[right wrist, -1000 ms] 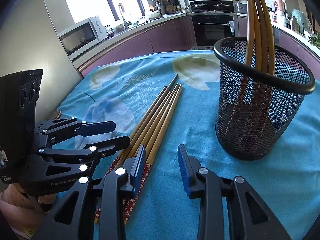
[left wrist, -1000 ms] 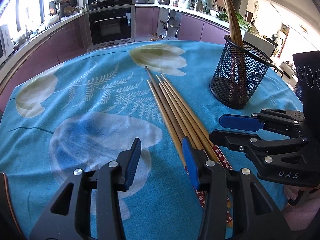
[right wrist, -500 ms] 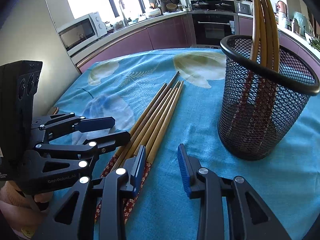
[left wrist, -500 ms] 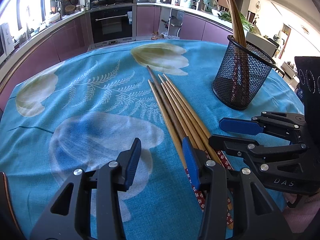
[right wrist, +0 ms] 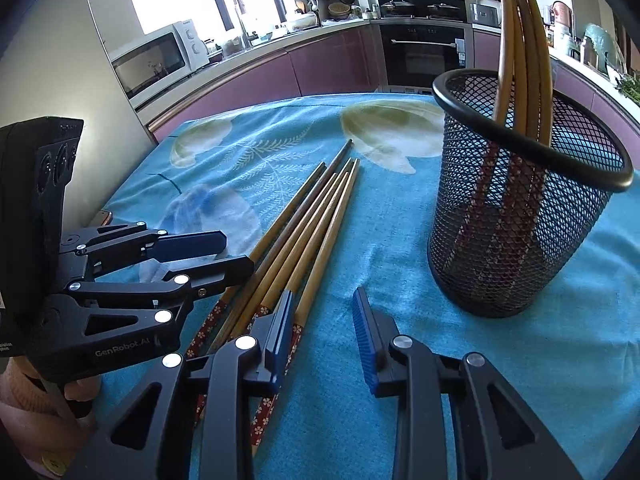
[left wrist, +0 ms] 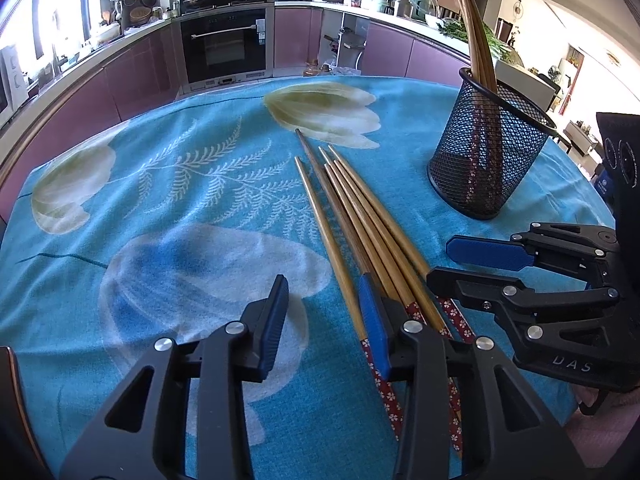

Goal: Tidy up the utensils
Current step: 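Move both open grippers back toward the remaining chopsticks on the cloth, then close the left gripper on a chopstick while the right gripper grasps another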

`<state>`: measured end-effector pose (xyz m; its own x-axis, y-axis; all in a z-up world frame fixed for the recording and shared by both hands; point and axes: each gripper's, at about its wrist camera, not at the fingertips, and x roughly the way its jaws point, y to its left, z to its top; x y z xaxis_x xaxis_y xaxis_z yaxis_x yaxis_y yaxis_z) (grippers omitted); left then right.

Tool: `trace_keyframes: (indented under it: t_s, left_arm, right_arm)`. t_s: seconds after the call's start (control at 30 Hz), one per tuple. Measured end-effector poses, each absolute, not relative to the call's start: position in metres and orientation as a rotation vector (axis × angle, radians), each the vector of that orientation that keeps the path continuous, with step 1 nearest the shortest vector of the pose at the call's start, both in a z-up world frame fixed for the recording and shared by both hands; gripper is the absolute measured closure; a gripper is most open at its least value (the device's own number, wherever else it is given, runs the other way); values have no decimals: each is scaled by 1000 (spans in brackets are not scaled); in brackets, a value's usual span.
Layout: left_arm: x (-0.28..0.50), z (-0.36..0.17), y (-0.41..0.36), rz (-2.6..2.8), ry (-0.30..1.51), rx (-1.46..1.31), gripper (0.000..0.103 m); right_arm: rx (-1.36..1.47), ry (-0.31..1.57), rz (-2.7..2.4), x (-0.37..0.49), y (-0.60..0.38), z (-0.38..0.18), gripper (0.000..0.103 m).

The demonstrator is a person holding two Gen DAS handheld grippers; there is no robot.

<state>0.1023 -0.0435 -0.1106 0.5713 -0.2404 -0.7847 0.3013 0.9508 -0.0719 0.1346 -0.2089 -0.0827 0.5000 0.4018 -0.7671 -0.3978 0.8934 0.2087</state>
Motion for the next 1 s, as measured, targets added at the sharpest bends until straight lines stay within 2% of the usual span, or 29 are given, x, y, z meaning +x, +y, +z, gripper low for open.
trace_keyframes:
  t_s: [0.37,0.6,0.67,0.83,1.0]
  left_arm:
    - [118,-110,-50,-319,924,100,72]
    - [128,-112,-50,-325,930,89,83]
    - [129,-112,-50,-323,930,88,84]
    - [129,-112,-51,-328,929,64,91]
    - [126,-113,-49,-329,919,22,94]
  right_arm:
    - [-30,937,451,146,-198,-83,76]
    - [-27,938,446,157,-193,-84,77]
    - [-16,938,444,158,-194,-84,79]
    - [33,944,444,158,-202,-85,92]
    - [91,954,456,158,-209,-86,96]
